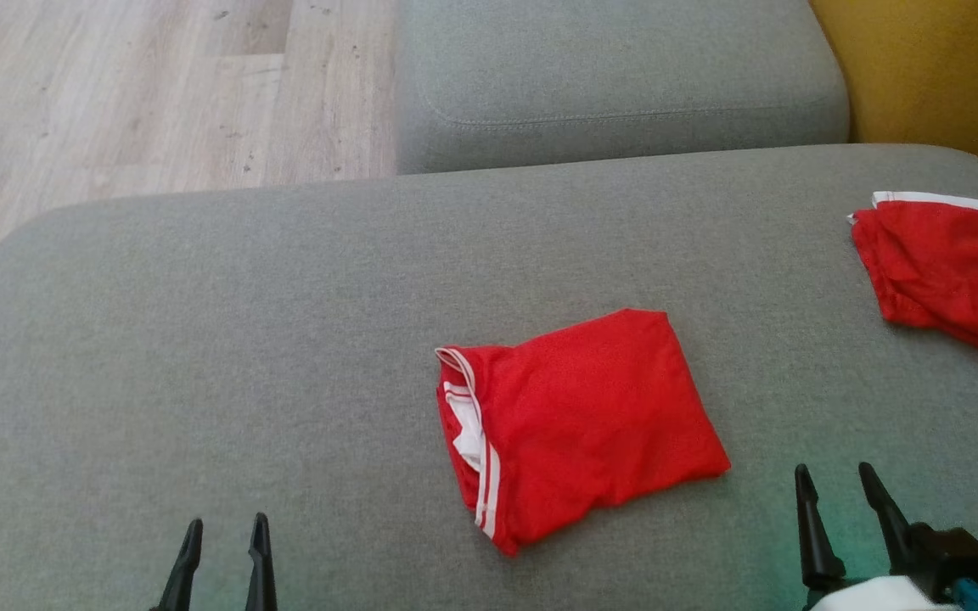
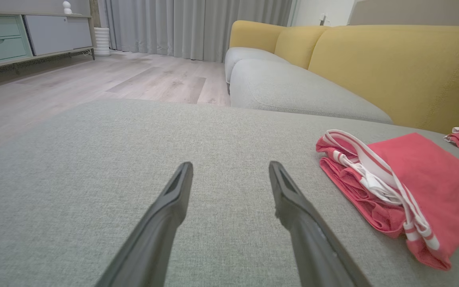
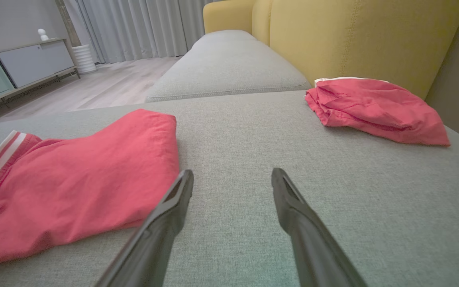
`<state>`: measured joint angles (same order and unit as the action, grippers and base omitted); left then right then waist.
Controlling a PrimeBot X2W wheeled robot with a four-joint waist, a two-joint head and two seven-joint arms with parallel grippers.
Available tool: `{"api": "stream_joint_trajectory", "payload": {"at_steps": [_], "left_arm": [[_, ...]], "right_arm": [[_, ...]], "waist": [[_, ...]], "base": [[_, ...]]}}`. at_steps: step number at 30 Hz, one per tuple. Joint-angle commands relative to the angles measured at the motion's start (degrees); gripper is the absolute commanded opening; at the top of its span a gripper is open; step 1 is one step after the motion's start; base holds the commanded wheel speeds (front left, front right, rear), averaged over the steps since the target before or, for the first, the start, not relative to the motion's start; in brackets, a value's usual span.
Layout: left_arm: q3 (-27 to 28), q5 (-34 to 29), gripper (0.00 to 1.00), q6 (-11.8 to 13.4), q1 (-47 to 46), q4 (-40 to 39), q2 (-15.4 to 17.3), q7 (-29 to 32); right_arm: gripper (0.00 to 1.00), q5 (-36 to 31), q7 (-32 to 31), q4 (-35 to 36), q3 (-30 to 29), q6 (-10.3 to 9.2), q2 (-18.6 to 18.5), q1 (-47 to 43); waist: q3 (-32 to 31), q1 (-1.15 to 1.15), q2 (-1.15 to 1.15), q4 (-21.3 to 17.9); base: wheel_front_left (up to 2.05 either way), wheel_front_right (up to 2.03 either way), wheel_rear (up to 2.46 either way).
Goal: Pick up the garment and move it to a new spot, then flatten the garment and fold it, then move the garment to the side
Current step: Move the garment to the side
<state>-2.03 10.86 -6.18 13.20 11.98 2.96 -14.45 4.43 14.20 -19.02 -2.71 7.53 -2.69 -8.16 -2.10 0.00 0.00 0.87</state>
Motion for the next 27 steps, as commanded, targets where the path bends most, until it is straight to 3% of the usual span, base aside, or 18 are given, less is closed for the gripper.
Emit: {"api": "stream_joint_trajectory", "payload": {"at_steps": [1, 7, 13, 15, 20, 27], "left_arm": [[2.06, -0.26, 1.00, -0.35, -3.08, -1.48, -0.08, -0.55], [2.30, -0.27, 1.00, -0.56, -3.21, -1.48, -0.08, -0.55], [1.66, 0.29, 1.00, -0.68, -4.68, -1.63, -0.08, -0.55], [1.43, 0.54, 1.00, -0.69, -5.17, -1.59, -0.08, -0.55], [0.27, 1.10, 1.00, -0.71, -7.47, -1.01, -0.08, -0.55], [-0.51, 1.57, 1.00, -0.41, -9.20, -0.29, -0.08, -0.55]], "right_arm": [[1.00, -0.54, 0.75, 1.38, 1.63, -0.04, -0.48, 3.05], [1.00, 3.96, -2.83, 3.50, 4.13, -0.04, -1.24, 7.91], [1.00, 14.86, -20.42, 7.30, 7.11, -0.04, -4.83, 16.98], [1.00, 17.63, -23.45, 7.30, 7.75, -0.04, -4.95, 18.61], [1.00, 23.91, -36.76, -0.28, 8.59, -0.04, -5.09, 25.53], [1.00, 24.34, -45.43, -12.40, 9.81, -0.04, -3.82, 29.67]], "waist": [[0.15, 0.00, 0.00, -0.22], [1.05, 0.00, 0.00, -0.34], [3.89, 0.00, 0.00, 0.73], [4.59, 0.00, 0.00, 0.97], [7.53, 0.00, 0.00, 2.85], [8.97, 0.00, 0.00, 5.56]], "base": [[0.00, 0.00, 0.00], [0.00, 0.00, 0.00], [0.00, 0.00, 0.00], [0.00, 0.00, 0.00], [0.00, 0.00, 0.00], [0.00, 0.00, 0.00]]}}
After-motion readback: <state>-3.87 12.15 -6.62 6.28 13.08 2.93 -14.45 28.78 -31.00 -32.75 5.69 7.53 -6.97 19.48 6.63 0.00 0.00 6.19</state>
